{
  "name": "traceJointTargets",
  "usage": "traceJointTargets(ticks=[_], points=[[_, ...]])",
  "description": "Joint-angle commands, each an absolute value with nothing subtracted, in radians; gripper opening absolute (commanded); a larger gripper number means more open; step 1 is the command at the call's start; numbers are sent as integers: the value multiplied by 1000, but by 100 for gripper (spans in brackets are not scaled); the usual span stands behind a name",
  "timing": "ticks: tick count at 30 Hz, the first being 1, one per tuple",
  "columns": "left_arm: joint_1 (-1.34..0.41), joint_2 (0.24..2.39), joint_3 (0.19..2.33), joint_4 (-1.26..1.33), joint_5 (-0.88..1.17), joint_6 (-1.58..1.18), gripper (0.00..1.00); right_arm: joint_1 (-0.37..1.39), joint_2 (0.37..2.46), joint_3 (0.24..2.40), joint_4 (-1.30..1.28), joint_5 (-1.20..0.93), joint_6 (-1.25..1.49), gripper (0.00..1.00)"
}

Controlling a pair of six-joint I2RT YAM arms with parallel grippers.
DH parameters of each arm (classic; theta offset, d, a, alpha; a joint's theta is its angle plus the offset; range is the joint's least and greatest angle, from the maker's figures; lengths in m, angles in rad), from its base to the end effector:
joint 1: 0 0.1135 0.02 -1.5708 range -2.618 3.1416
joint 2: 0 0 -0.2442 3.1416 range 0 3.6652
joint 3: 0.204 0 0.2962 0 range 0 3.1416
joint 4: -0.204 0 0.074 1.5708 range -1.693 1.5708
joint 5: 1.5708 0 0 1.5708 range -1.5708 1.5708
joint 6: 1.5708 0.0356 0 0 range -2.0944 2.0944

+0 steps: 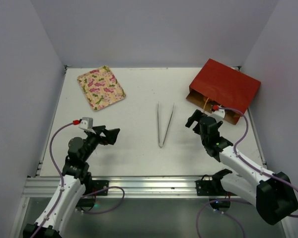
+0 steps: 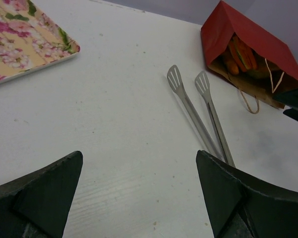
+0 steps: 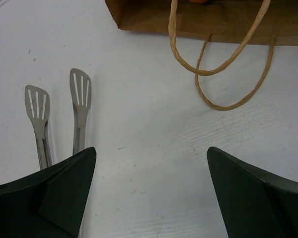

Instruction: Take the fake bread out of the paper bag

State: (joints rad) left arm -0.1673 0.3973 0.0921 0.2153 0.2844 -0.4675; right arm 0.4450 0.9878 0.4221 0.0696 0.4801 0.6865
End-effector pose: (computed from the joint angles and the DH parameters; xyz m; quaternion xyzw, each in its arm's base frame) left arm 0.1928 -0.0427 0.1684 -0.0147 0.7368 -0.3078 0.6018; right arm 0.2376 0.0951 0.1623 0.2213 0.8137 0.0941 0.5292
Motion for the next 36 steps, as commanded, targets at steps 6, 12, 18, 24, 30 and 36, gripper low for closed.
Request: traceJointTargets(ticks=[6,12,18,24,30,36], points=[[-334,543,135,304,135,-463,100,448,994,457,126,315,505,99],[-546,745,251,321,-101,-465,100,448,980,430,181,239,476,99],[-660,977,374,405,-167,-471,100,446,940,387,212,207,468,99],[-715,1175,489,454,-183,-474,100,446,835,341,187,291,477,99],[-767,1343,644,434,-221,-428,100,446,766,313,172,336,497,99],[-831,1521,819,345,-279,-399,100,446,746,302,167,373,489,99]])
